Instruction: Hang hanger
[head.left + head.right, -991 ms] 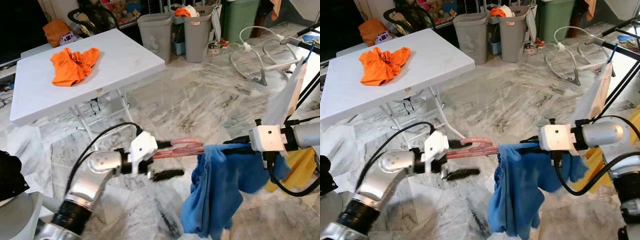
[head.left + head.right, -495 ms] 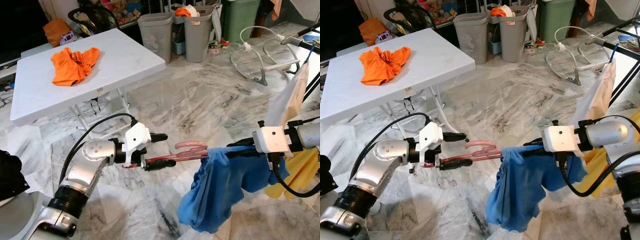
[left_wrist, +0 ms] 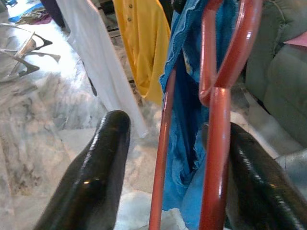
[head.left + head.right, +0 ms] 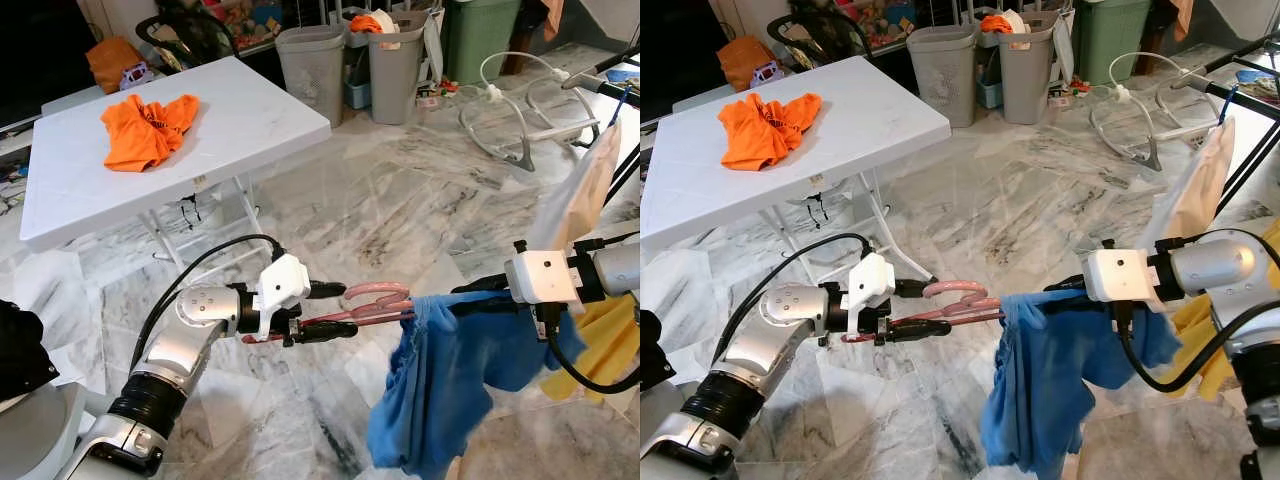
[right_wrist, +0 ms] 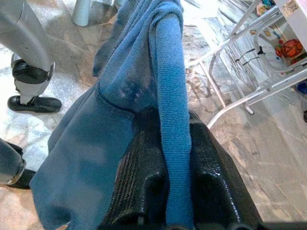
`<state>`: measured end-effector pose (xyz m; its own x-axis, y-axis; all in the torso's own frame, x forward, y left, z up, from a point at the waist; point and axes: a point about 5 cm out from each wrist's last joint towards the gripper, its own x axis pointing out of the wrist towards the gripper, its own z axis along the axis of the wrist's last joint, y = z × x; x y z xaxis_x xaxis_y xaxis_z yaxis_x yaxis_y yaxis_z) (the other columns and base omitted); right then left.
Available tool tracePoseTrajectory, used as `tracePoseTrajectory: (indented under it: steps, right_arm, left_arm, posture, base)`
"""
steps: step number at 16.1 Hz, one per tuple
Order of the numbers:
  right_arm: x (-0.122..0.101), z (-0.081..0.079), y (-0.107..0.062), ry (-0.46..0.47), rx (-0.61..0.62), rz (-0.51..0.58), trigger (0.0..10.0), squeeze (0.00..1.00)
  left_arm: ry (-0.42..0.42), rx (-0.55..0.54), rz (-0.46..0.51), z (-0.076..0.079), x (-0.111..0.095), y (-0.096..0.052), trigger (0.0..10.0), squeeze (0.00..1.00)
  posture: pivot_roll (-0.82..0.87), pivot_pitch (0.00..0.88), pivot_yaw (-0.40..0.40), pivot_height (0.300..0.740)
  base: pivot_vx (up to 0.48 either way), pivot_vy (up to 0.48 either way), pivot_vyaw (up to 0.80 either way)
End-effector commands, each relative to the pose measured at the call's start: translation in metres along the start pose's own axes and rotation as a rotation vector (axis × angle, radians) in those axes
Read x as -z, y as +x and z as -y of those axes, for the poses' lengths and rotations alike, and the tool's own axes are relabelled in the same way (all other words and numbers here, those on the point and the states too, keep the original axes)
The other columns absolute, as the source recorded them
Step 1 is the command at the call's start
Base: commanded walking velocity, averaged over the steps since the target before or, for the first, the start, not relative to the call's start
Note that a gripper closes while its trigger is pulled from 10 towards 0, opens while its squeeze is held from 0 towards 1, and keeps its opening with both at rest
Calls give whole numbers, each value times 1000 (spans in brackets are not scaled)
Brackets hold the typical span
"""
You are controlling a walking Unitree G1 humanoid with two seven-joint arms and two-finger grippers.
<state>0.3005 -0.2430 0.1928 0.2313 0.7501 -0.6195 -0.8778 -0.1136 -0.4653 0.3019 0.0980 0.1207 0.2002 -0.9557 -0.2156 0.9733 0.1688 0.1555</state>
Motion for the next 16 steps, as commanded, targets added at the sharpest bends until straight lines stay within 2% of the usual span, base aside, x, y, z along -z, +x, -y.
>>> tracePoseTrajectory:
  steps: [1,2,3,4,5,6,7,8,10,11,12,13,14,15,16]
  right_arm:
    - [-15,14,-2,-80,65,44,10000,0]
    - [-17,17,-1,-92,89,47,10000,0]
    - [-17,19,0,-98,100,49,10000,0]
    - [-18,21,0,-104,115,50,10000,0]
    - [-18,23,1,-114,136,47,10000,0]
    - [-19,27,1,-121,157,47,10000,0]
    - [-19,27,1,-121,159,46,10000,0]
    - [-18,27,2,-128,162,39,10000,0]
    - [-19,28,2,-134,171,36,10000,0]
    - [-18,30,1,-136,183,31,10000,0]
    - [-18,30,1,-136,185,31,10000,0]
    - [-18,30,1,-136,185,31,10000,0]
    - [-19,32,2,-141,200,32,10000,0]
    - [-19,33,2,-144,209,34,10000,0]
    - [-19,33,2,-146,215,35,10000,0]
  left_arm:
    - [10,31,-37,0,2,1,0,0]
    - [18,48,-55,1,4,1,1020,0]
    - [17,50,-54,2,4,2,1020,0]
    - [22,52,-59,1,4,2,2980,0]
    - [24,54,-66,0,5,2,4392,0]
    - [43,23,-78,-3,5,1,9608,0]
    - [30,0,-76,-6,5,2,10000,0]
    - [18,-16,-69,-10,4,1,10000,1000]
    - [18,-23,-69,-12,4,1,10000,1000]
    - [62,-60,-75,-16,2,0,10000,1000]
    - [80,-79,-80,-19,2,0,10000,494]
    - [80,-79,-80,-19,2,0,10000,494]
    - [88,-80,-97,-22,3,-2,7216,0]
    - [87,-73,-106,-22,4,-3,7216,0]
    - [85,-67,-115,-22,6,-3,0,0]
  posture:
    - [-186,12,120,740]
    - [-186,12,120,740]
    - [-188,8,122,740]
    - [-188,8,122,740]
    - [-187,7,121,740]
    - [-187,7,121,740]
    - [-188,7,121,740]
    - [-188,7,119,740]
    - [-188,7,119,740]
    - [-191,6,119,740]
    - [-191,6,119,740]
    - [-191,6,119,740]
    - [-191,6,120,740]
    - [-191,6,120,740]
    - [-191,6,120,740]
  base:
    - [0,0,0]
    - [0,0,0]
    - [0,0,0]
    - [0,0,0]
    - [0,0,0]
    - [0,0,0]
    - [0,0,0]
    - [0,0,0]
    - [0,0,0]
    - [0,0,0]
    - [0,0,0]
    - [0,0,0]
    - [0,0,0]
    - [0,0,0]
    - [0,0,0]
